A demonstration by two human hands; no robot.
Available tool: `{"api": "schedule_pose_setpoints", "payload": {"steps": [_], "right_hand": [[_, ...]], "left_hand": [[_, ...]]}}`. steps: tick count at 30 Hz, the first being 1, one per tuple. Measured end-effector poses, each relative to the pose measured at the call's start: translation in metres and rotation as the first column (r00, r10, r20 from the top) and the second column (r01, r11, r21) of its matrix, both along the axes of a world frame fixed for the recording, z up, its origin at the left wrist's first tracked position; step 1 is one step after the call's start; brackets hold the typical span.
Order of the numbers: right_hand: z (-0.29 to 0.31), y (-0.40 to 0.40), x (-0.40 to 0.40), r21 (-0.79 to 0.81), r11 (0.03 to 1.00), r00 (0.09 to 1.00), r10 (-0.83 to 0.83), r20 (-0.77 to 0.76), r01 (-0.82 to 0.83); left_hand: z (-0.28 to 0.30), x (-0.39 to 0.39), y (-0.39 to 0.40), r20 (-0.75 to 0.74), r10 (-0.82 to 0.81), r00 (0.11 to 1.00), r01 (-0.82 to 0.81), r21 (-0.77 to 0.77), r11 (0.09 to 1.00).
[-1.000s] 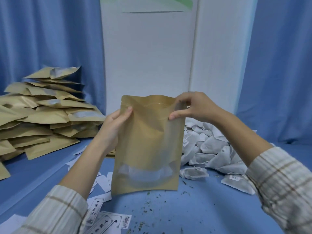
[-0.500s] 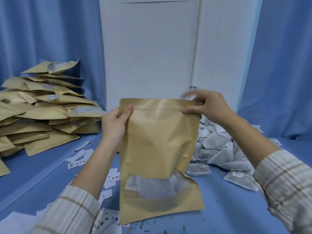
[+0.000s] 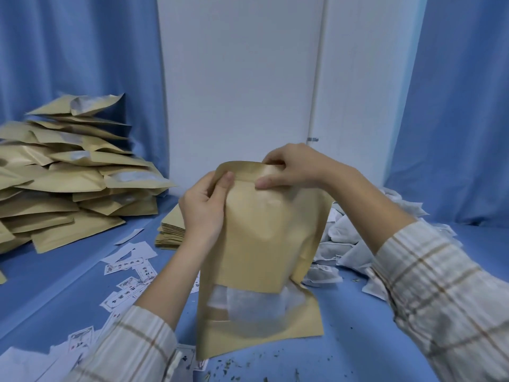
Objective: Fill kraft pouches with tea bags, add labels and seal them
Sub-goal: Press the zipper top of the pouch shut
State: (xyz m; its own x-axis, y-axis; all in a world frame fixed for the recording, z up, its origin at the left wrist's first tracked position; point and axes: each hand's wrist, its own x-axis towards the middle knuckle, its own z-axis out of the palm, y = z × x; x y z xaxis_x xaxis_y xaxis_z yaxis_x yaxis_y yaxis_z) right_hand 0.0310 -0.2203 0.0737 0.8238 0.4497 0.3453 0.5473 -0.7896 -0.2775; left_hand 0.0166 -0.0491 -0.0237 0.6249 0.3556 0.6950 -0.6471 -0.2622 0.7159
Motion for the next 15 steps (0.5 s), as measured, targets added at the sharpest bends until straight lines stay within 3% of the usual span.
{"api": "schedule_pose_setpoints", "payload": {"steps": [2,7,12,15], "right_hand": [[0.0,0.003,0.004,0.061,0.998,0.999,-0.008,0.051,0.005],[-0.009,0.006,0.008,0.112,0.993,0.987,-0.041,0.157,0.024],[-0.001,0.012,0.003,0.052,0.997,0.994,0.056,0.095,-0.061],[0.002,0.02,0.003,0.046,0.996,0.986,0.074,0.147,-0.082]], "left_hand": [[0.0,-0.002,0.002,-0.02,-0.094,0.995,0.093,-0.065,0.994],[0.004,0.0,0.003,-0.061,-0.139,0.988,0.131,-0.117,0.984],[0.008,0.0,-0.002,-0.084,-0.143,0.986,0.138,-0.057,0.989],[0.008,0.0,-0.009,-0.086,-0.121,0.989,0.119,-0.026,0.993]]}}
